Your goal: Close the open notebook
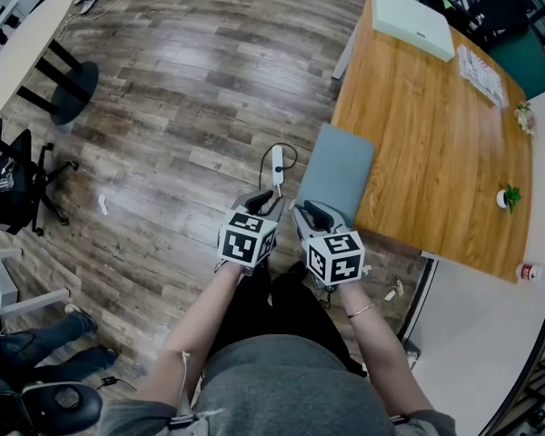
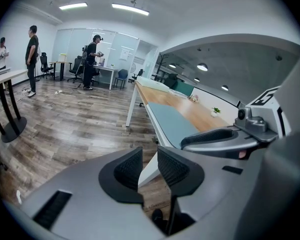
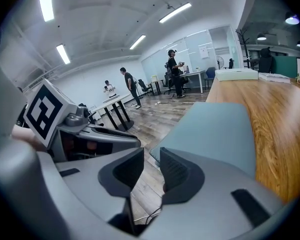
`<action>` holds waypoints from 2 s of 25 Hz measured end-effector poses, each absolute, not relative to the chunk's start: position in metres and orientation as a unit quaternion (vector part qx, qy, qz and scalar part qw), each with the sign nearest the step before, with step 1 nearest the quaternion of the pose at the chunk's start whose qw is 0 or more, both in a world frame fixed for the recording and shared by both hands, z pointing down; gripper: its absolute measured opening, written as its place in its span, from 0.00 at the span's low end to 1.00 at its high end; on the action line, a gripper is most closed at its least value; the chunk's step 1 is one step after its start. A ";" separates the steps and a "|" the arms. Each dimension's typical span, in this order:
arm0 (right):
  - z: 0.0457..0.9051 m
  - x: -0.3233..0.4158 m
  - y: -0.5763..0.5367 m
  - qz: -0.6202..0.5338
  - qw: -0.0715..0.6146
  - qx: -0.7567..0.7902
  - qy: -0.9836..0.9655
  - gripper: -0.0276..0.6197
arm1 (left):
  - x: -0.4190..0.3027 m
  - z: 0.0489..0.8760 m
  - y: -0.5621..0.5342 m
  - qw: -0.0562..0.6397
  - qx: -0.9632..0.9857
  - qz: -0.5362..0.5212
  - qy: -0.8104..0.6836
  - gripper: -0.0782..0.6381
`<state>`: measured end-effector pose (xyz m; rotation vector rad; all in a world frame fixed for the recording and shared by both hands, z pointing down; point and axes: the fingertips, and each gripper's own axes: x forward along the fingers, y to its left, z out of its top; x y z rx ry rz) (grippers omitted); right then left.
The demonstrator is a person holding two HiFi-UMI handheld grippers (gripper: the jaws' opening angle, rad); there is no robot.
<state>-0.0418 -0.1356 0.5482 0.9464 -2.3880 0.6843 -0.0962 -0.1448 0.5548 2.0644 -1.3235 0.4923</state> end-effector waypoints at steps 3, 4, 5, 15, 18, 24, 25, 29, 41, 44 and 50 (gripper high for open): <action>0.541 -0.041 -0.132 0.255 0.225 0.346 -0.874 0.21 | -0.096 0.552 -0.145 0.312 0.785 0.184 -0.502 0.26; 0.537 -0.040 -0.131 0.257 0.217 0.349 -0.875 0.21 | -0.097 0.551 -0.145 0.311 0.786 0.183 -0.502 0.26; 0.533 -0.039 -0.130 0.258 0.209 0.353 -0.875 0.20 | -0.097 0.550 -0.145 0.310 0.787 0.182 -0.502 0.26; 0.486 -0.015 -0.134 0.262 0.129 0.408 -0.865 0.11 | -0.098 0.536 -0.146 0.286 0.793 0.179 -0.507 0.25; 0.477 -0.005 -0.135 0.267 0.108 0.421 -0.860 0.10 | -0.095 0.533 -0.147 0.278 0.797 0.179 -0.505 0.25; 0.460 0.013 -0.136 0.260 0.081 0.448 -0.851 0.06 | -0.089 0.519 -0.151 0.259 0.807 0.175 -0.501 0.23; 0.458 0.017 -0.136 0.259 0.077 0.453 -0.850 0.05 | -0.088 0.516 -0.152 0.255 0.809 0.174 -0.501 0.23; 0.448 0.029 -0.136 0.251 0.065 0.469 -0.844 0.05 | -0.084 0.503 -0.155 0.239 0.816 0.164 -0.500 0.20; 0.425 0.070 -0.128 0.231 0.029 0.512 -0.827 0.05 | -0.070 0.473 -0.161 0.210 0.834 0.145 -0.489 0.18; 0.420 0.082 -0.127 0.226 0.019 0.524 -0.821 0.05 | -0.067 0.467 -0.162 0.205 0.837 0.141 -0.487 0.18; 0.414 0.102 -0.125 0.211 0.012 0.553 -0.806 0.05 | -0.062 0.462 -0.163 0.198 0.841 0.139 -0.484 0.18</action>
